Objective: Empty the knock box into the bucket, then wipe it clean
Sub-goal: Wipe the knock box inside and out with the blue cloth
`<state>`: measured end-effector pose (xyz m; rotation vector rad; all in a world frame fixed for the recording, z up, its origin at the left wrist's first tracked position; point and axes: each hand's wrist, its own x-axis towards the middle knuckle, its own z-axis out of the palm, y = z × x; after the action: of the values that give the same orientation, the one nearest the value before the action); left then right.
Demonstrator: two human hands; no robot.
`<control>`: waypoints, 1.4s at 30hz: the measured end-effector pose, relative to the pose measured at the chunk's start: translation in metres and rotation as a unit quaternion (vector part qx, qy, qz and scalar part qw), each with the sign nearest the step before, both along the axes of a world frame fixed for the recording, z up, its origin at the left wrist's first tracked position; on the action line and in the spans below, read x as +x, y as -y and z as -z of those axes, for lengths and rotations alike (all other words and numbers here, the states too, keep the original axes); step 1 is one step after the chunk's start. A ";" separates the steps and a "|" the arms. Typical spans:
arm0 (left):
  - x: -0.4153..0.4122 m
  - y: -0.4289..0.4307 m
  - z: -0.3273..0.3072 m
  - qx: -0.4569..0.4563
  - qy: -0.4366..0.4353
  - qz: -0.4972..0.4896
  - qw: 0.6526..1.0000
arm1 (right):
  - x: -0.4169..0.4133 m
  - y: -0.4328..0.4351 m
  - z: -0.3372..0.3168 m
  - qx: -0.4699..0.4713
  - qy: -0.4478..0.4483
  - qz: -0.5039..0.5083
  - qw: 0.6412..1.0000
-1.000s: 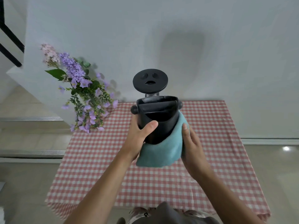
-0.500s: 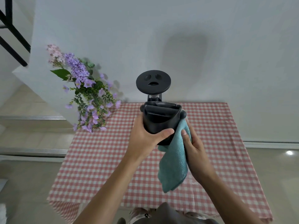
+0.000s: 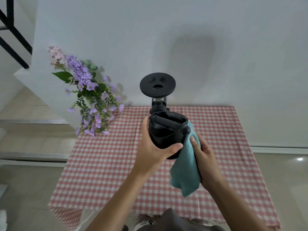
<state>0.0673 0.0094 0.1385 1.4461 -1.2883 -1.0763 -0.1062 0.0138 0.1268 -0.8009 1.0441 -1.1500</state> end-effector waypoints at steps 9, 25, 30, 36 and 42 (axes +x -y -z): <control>0.014 -0.002 -0.015 -0.068 0.134 0.044 0.988 | -0.031 0.019 -0.012 -0.076 -0.111 -0.014 0.991; 0.031 0.005 -0.021 -0.101 0.249 0.158 0.950 | -0.029 0.082 -0.058 -0.259 -0.564 -0.347 0.703; 0.037 -0.001 -0.002 -0.155 0.349 0.181 0.906 | -0.037 0.063 -0.057 -0.075 -0.430 -0.487 0.756; 0.029 -0.009 -0.002 -0.116 0.267 0.202 0.935 | -0.040 0.065 -0.054 -0.187 -0.557 -0.444 0.677; 0.021 -0.008 -0.011 -0.097 0.191 0.222 0.951 | -0.039 0.067 -0.049 -0.285 -0.589 -0.357 0.667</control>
<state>0.0882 0.0175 0.1493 1.2810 -2.0110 -0.9379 -0.1452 -0.0537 0.1761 -2.4036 1.1352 -0.0858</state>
